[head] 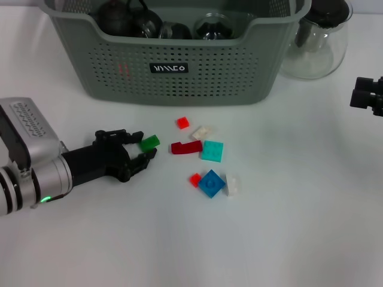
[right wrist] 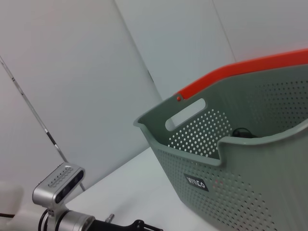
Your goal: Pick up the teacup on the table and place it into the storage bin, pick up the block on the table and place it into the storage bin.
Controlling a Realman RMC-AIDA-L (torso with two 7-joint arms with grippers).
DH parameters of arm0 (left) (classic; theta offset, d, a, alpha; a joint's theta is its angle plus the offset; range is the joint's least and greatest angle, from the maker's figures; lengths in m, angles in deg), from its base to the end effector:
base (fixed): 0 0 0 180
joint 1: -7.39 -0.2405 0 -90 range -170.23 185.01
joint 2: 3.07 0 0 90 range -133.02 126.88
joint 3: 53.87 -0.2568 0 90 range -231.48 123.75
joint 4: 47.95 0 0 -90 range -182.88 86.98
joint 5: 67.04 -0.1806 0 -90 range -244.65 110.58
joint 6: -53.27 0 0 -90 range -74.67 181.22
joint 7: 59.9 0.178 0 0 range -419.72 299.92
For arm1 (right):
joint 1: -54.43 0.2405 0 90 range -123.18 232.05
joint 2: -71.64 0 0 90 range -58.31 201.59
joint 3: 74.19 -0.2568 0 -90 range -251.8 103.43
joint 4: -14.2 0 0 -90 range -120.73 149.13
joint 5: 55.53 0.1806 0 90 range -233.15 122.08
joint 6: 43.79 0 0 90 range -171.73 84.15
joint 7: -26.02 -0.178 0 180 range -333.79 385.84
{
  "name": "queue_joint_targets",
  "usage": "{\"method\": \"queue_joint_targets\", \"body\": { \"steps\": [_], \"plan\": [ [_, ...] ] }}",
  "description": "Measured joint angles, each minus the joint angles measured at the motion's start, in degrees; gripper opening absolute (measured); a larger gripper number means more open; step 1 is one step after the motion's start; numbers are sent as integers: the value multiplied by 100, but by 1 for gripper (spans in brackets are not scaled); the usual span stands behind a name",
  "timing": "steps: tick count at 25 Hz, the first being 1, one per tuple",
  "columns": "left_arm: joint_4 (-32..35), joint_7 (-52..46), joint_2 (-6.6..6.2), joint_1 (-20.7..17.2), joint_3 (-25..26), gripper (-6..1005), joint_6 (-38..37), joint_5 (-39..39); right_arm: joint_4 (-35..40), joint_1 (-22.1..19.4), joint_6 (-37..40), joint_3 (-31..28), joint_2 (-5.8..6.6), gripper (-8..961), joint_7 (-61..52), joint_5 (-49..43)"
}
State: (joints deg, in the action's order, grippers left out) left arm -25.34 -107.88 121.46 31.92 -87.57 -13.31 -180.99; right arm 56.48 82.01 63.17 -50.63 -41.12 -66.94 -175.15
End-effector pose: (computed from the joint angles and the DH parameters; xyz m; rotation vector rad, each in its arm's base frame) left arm -0.2982 0.2942 -0.0950 -2.5028 -0.5227 -0.4211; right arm 0.2540 0.2967 0.0484 -2.6430 0.9069 0.8526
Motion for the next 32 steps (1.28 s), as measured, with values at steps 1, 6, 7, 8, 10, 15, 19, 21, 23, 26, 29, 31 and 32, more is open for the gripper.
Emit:
{"method": "queue_joint_targets", "body": {
  "steps": [1, 6, 7, 8, 10, 15, 19, 21, 23, 26, 29, 31, 32],
  "plan": [
    [-1, 0, 0, 6, 4, 424, 26, 13, 0, -2, 0, 0, 0, 507, 0, 0],
    [-65, 1, 9, 74, 10, 418, 161, 26, 0, -11, 0, 8, 0, 507, 13, 0],
    [-74, 1, 9, 84, 7, 416, 177, 29, 0, -14, 0, 8, 0, 507, 19, 0],
    [-79, 1, 10, 89, 4, 415, 185, 30, 0, -16, 0, 8, 0, 507, 21, 0],
    [-81, 0, 10, 91, 4, 412, 179, 30, 0, -17, 0, 9, 0, 507, 23, 0],
    [-75, -17, 10, 89, -5, 362, 137, -13, 0, -16, 0, 9, 0, 506, 12, 0],
    [-13, -42, 5, 41, 11, 312, -33, 11, 0, -16, 0, 7, 0, 506, 3, 0],
    [107, -162, -16, -5, 79, 263, -383, 7, 0, -14, 0, 2, 2, 506, -1, -1],
    [358, -507, -27, -63, 116, 214, -786, -18, 0, -9, 0, 1, 7, 506, -5, 0],
    [834, -1422, -85, -102, 111, 193, -1688, -34, 2, 1, 0, 0, 10, 507, -7, -1],
    [1293, -2389, -231, 33, 269, 199, -3025, 37, 6, 14, 1, 3, 10, 507, -8, -1],
    [1628, -3006, -315, 244, 508, 203, -3828, 196, 5, 34, 2, 8, 9, 507, -7, 0],
    [1768, -3271, -337, 333, 588, 205, -4069, 300, 6, 37, 0, 8, 9, 506, -6, -1]
  ]
}}
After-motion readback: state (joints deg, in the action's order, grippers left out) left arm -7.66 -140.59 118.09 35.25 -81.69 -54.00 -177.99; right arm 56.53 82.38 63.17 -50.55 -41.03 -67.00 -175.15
